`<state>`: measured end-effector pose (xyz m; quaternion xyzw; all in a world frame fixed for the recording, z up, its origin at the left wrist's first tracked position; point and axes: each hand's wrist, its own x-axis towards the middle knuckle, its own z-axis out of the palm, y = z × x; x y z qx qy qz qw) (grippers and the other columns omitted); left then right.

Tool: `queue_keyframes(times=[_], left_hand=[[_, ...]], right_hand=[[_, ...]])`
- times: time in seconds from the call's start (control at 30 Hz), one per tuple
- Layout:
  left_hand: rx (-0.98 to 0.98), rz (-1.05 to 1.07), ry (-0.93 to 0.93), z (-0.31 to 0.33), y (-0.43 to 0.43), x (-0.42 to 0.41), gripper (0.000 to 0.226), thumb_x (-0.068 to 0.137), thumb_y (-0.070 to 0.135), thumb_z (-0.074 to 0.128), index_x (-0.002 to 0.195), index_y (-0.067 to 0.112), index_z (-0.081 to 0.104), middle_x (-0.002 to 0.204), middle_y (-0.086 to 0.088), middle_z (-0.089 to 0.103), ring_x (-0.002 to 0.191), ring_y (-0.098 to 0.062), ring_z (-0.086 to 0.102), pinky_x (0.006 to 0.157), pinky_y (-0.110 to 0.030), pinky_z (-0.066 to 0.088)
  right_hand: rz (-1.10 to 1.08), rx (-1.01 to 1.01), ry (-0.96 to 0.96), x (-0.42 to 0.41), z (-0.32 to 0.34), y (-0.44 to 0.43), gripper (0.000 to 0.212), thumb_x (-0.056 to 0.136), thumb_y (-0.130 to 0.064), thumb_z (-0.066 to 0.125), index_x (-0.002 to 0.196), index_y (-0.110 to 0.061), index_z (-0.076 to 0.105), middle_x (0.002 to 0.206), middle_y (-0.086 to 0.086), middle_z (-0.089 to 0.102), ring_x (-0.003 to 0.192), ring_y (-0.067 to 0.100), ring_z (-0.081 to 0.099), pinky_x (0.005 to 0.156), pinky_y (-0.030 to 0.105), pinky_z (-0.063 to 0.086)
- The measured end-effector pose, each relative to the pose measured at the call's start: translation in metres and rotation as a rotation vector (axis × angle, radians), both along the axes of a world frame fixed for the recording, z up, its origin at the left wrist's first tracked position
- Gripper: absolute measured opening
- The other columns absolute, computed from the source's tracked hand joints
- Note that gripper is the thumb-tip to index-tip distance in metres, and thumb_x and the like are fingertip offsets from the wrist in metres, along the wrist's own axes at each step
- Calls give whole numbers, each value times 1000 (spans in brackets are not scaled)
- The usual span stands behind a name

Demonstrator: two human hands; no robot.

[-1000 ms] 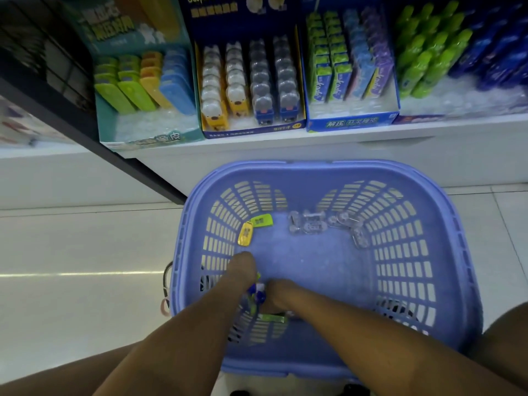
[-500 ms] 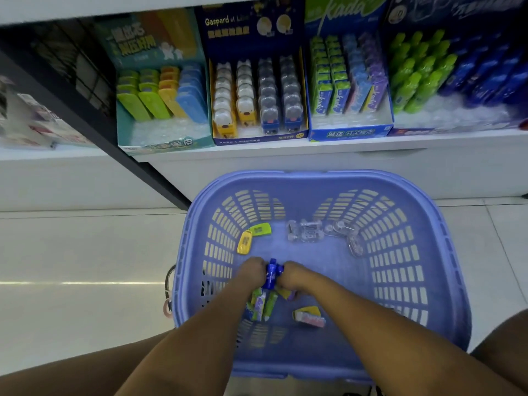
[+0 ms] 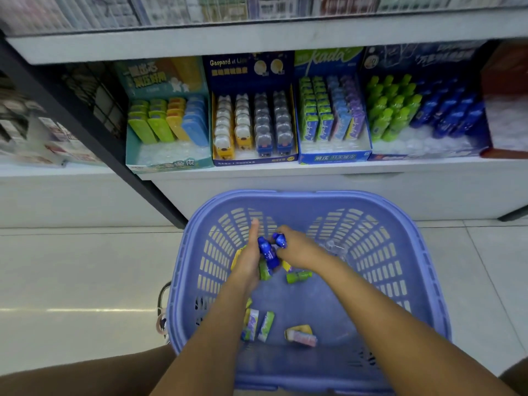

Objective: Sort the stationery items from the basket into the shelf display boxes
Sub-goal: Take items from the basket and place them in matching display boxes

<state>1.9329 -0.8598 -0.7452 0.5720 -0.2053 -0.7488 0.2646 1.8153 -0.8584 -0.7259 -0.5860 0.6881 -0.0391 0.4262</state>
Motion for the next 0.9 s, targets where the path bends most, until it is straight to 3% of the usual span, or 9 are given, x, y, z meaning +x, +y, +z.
queue_keyframes(times=[0.1,0.17,0.23,0.33,0.47,0.6,0.7,0.8,0.9], left_hand=[[-69,53,172,26,-8,-1,68,85,68,40,83,10,74,76,-12,71,59,-20,67,45,-23,49],[-99,115,171,46,-12,-2,49,92,50,48,84,8,71,75,-9,70,57,-17,66,44,-23,50],[-102,215,188,65,-13,-4,27,94,23,50,81,4,64,67,-7,61,46,-14,58,41,-21,46],[-44,306,288,87,-12,-2,21,89,6,41,86,0,61,66,-8,53,47,-15,55,44,-21,49],[-34,242,500,108,1,-5,31,77,5,48,102,-5,64,99,-19,67,86,-28,67,79,-36,55],[-80,108,514,122,13,-17,31,75,19,62,100,2,67,94,-13,71,80,-23,70,74,-34,57],[-62,106,525,126,20,-23,30,75,20,66,101,5,67,92,-14,72,79,-24,71,67,-36,60],[-19,120,560,133,24,-30,19,76,18,67,87,4,74,88,-15,74,74,-26,73,58,-35,59],[17,128,534,135,22,-40,20,84,14,62,91,-3,69,82,-18,73,69,-25,72,58,-33,60]], right_hand=[[-168,-106,-154,-10,27,0,29,86,-17,58,114,-16,50,104,9,65,84,24,64,65,27,53],[-254,-183,-220,-14,45,2,31,84,-15,61,113,-17,51,96,5,62,71,17,58,54,20,45],[-318,-266,-261,-16,61,5,31,83,-14,62,113,-13,53,90,2,57,71,17,54,60,23,43],[-417,-379,-350,-20,85,12,23,86,-13,61,108,-8,59,93,6,61,85,24,57,76,36,47],[-485,-442,-500,-22,112,23,17,86,-10,61,102,-13,61,87,2,63,79,18,57,73,30,47],[-372,-523,-290,-13,120,36,7,88,-23,61,84,-20,55,74,-4,56,69,15,50,55,22,33],[-268,-570,-118,-14,131,38,16,89,-27,57,79,-15,53,81,4,52,78,22,48,61,27,26],[-247,-445,-188,-26,142,37,20,90,-32,54,85,-13,59,92,6,56,87,23,56,71,30,40],[-339,-292,-376,-38,149,39,33,88,-42,54,94,-12,65,98,12,67,93,25,63,85,37,49]])
